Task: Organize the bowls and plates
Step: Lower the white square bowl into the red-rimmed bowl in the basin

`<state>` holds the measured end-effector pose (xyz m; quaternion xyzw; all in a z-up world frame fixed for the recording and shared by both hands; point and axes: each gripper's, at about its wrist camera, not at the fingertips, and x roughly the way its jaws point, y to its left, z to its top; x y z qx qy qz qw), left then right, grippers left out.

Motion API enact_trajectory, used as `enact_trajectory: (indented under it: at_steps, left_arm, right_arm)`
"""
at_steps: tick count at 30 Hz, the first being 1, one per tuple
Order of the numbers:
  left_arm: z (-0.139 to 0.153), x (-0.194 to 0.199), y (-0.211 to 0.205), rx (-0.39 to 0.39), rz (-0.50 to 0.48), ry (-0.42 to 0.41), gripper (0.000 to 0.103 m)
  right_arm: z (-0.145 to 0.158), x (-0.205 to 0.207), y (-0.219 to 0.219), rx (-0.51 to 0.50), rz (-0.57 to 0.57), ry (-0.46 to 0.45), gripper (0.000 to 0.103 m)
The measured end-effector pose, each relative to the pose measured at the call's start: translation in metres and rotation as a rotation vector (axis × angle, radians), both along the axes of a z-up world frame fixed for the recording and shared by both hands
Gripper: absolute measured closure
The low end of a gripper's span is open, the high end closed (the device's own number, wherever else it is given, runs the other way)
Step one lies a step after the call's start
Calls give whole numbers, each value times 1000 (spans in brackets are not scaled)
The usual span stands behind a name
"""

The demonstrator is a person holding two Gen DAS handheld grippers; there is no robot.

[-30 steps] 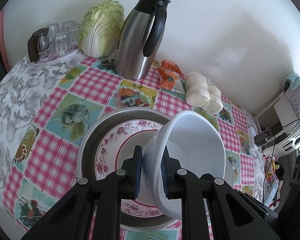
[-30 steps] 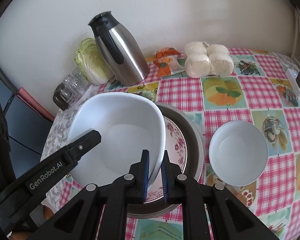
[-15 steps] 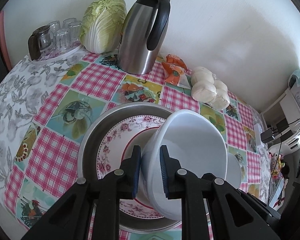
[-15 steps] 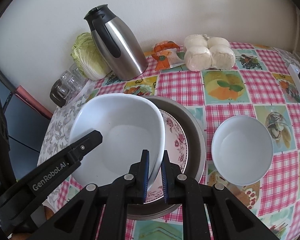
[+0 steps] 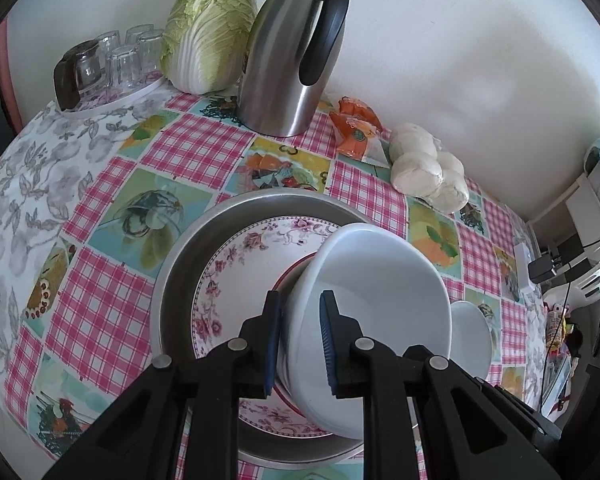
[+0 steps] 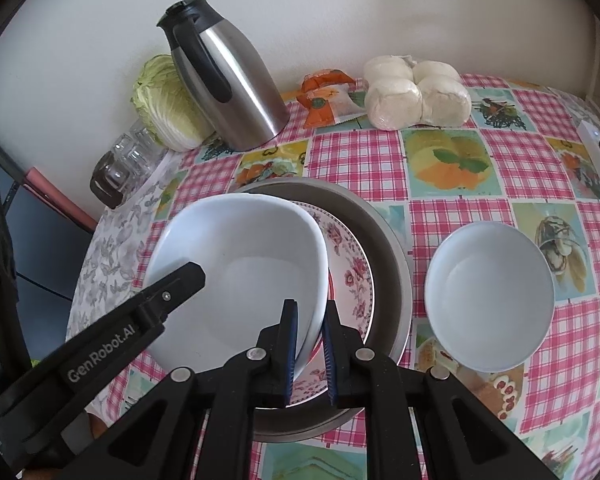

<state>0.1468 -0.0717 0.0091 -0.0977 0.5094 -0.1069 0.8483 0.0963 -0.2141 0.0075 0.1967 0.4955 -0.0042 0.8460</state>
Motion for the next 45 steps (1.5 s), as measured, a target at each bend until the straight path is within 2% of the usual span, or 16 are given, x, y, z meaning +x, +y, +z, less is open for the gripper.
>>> enact_trajectory:
  at_steps: [7, 19, 45]
  left_arm:
    - [0, 0, 0, -2, 0, 1, 84]
    - [18, -5, 9, -23, 16, -57, 82]
    - [14, -2, 12, -32, 22, -35, 82]
  right_arm:
    - [0, 0, -2, 6, -5, 1, 88]
    - [3, -1, -3, 23, -4, -3, 88]
    - [17, -6, -9, 56, -12, -50, 88]
